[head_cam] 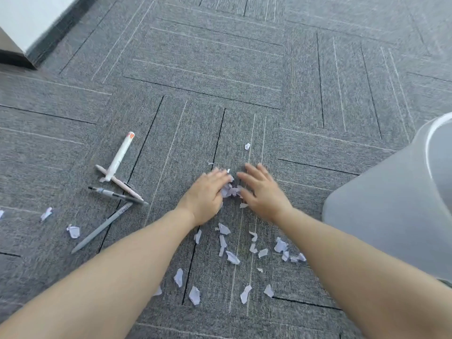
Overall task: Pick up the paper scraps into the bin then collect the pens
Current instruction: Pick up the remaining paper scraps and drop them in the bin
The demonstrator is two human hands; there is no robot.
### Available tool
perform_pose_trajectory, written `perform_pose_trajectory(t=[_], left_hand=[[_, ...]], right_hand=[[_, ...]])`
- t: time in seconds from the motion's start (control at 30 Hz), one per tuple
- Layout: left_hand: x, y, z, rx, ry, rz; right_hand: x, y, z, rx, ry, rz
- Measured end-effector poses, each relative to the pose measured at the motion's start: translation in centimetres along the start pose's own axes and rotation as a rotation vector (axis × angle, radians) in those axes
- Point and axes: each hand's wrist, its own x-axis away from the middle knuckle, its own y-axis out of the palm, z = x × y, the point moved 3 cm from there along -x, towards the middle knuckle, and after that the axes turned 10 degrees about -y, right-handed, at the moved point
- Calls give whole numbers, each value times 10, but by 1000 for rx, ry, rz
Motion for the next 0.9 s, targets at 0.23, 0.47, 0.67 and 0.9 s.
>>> perform_pose_trajectory(t=[0.23,0.47,0.67,0.9], left_hand=[[56,-16,-4,-32,312,-18],[93,-2,-48,-347,75,-72],[91,32,-30,-408,78,24],[47,16,-24,-463,123,248]], right_hand=[[83,15,-24,-28,-312,26],[109,47,-19,152,-201,-61],[96,73,-33,209,-221,36],[41,50,-43,355,-302,215]])
